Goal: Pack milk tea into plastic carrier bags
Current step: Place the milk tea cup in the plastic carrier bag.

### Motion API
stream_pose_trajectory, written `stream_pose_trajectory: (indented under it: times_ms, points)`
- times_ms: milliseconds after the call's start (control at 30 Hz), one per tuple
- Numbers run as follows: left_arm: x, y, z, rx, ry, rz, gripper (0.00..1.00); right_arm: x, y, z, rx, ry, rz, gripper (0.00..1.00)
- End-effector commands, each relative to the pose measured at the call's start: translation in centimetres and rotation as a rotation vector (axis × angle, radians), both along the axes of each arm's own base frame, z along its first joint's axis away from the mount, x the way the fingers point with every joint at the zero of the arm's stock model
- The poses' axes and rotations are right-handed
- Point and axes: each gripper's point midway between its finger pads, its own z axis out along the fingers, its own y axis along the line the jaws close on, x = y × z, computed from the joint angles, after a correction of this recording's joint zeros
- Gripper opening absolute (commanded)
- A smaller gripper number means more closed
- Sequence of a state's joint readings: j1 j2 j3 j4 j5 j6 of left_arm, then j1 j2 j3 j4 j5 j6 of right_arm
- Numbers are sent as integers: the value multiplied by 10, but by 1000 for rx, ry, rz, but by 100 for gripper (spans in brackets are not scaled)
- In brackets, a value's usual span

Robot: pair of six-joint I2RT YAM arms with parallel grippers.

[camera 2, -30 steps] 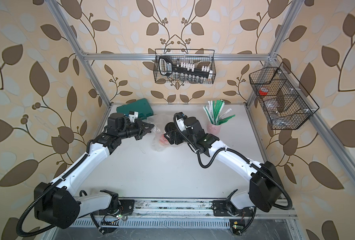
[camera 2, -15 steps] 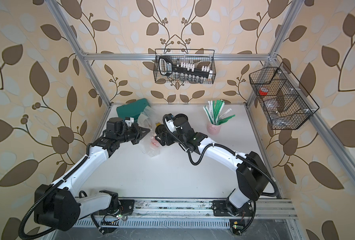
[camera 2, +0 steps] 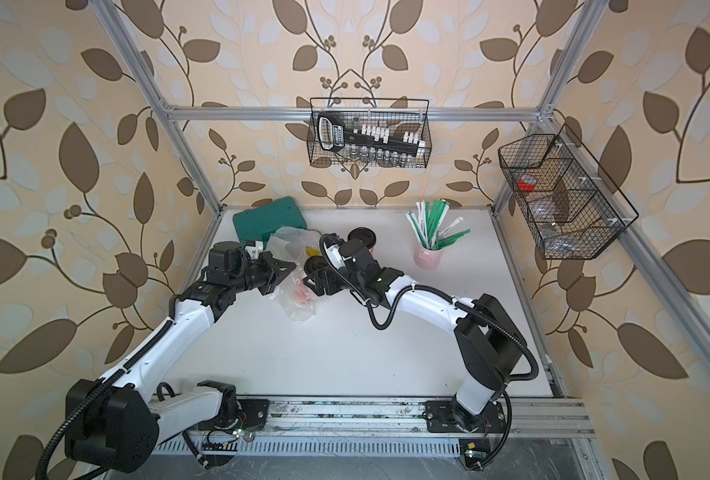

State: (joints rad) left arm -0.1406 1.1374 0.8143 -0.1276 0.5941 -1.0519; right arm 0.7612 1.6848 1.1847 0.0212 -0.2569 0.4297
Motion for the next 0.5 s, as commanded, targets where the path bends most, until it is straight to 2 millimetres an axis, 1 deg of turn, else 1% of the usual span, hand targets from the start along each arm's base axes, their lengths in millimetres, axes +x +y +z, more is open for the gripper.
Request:
stream_pose_trajectory:
  times_ms: [0,100,200,300,400,433,467]
  points:
    - [2,3,19,-9,-77,-4,0,8,-5,-3,-42,-6,-40,69]
    - [2,2,24,-22,-93,-7,0,15,-18,-7,-94,-9,-86,69]
    - [4,0,33,-51,-122,-5,0,23,-37,-5,-180,-44,-148,68]
    - [8,-2,41,-79,-149,-7,0,32,-63,8,-229,-73,-204,68]
    - [15,-7,49,-109,-177,-14,0,30,-76,27,-227,-108,-221,69]
    - [17,-10,53,-111,-191,-22,0,36,-87,32,-240,-123,-245,69]
    - [19,-14,56,-108,-198,-29,0,35,-90,36,-244,-131,-246,69]
